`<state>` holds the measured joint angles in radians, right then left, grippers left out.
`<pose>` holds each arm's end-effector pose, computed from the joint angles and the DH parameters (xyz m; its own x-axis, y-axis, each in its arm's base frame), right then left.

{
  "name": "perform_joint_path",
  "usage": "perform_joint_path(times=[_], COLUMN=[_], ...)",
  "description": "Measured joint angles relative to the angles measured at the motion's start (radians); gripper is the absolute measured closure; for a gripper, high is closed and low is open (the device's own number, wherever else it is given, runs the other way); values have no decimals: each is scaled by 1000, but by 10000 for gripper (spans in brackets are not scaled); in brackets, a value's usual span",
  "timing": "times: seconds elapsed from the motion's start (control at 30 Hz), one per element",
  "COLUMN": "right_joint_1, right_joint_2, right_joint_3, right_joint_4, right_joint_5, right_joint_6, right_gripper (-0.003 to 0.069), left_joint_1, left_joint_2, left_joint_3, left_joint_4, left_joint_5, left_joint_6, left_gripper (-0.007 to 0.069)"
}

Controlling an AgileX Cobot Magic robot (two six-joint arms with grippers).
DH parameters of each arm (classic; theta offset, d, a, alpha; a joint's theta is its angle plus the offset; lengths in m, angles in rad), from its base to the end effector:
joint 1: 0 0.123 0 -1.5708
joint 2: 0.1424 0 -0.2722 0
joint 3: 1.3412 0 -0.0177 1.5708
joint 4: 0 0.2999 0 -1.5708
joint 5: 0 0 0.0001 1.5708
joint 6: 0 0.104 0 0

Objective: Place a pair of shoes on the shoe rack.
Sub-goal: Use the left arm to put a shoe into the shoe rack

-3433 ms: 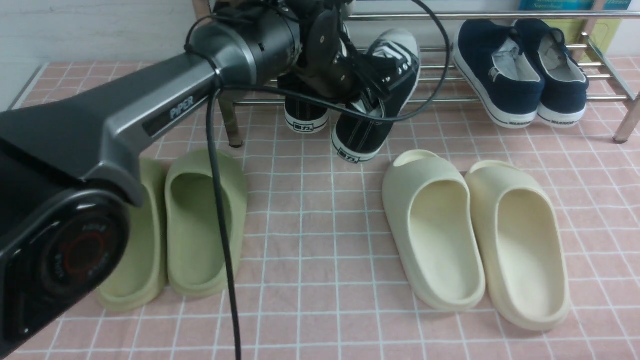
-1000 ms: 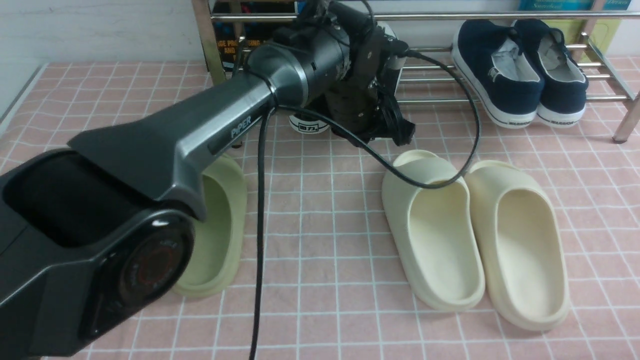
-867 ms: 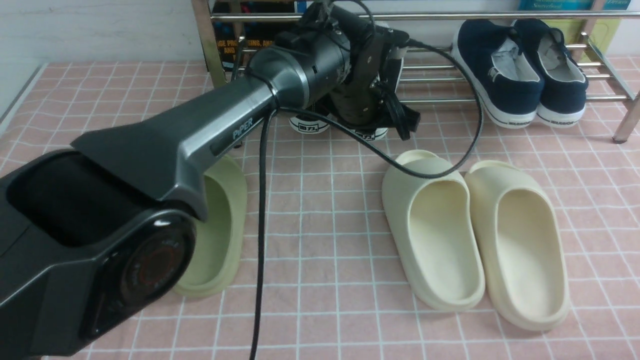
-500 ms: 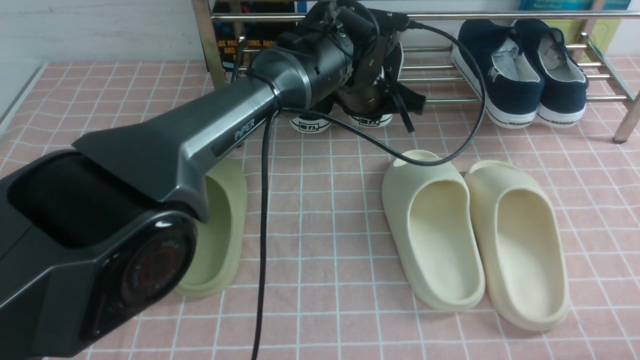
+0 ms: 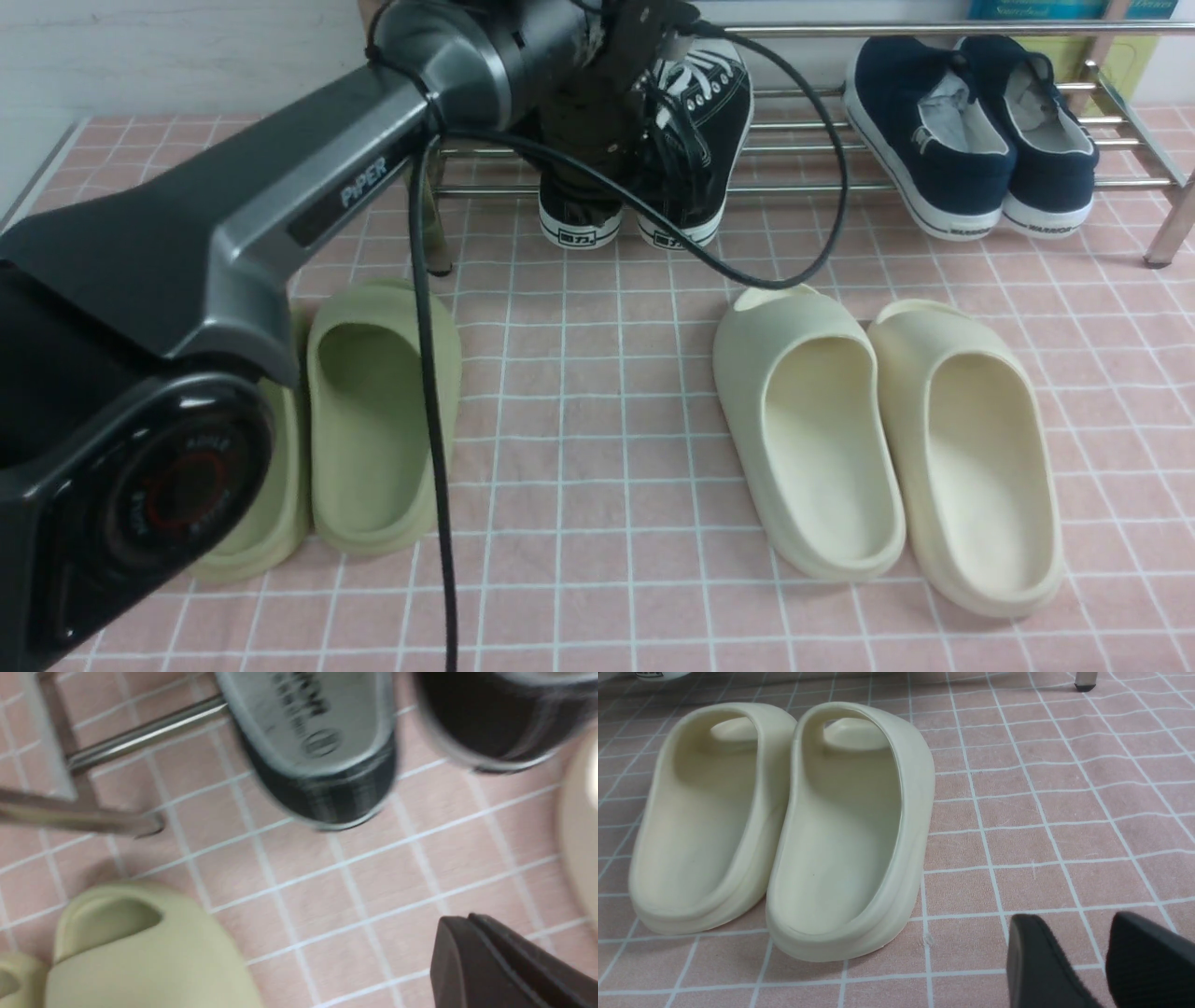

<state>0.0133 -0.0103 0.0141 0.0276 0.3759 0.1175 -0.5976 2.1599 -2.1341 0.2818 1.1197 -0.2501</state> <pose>0.1271 0.0027 0.1714 -0.2885 0.1388 -0.9473 0.0184 0.9900 0.1395 0.4534 -0.2771 0.2746 -0.7631 0.3739 -0.5272 0.3483 0.9250 0.1518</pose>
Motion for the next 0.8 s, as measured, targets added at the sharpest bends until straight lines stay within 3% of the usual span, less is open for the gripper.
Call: perform_joint_path(times=[0.53,0.7,0.8], right_joint_1=[0,0,0], right_joint_2=[0,0,0], right_joint_3=[0,0,0], right_joint_4=[0,0,0], right_joint_5=[0,0,0], right_joint_6=[0,0,0], right_gripper=[420,420,420], left_joint_1=[17,7,-16], left_joint_2=[98,87,12], left_joint_3=[3,3,6], left_joint_4=[63,64,74], left_joint_5=[-203,-180,-84], left_joint_6=[-10,-15,-10], left_gripper=[608,606,604])
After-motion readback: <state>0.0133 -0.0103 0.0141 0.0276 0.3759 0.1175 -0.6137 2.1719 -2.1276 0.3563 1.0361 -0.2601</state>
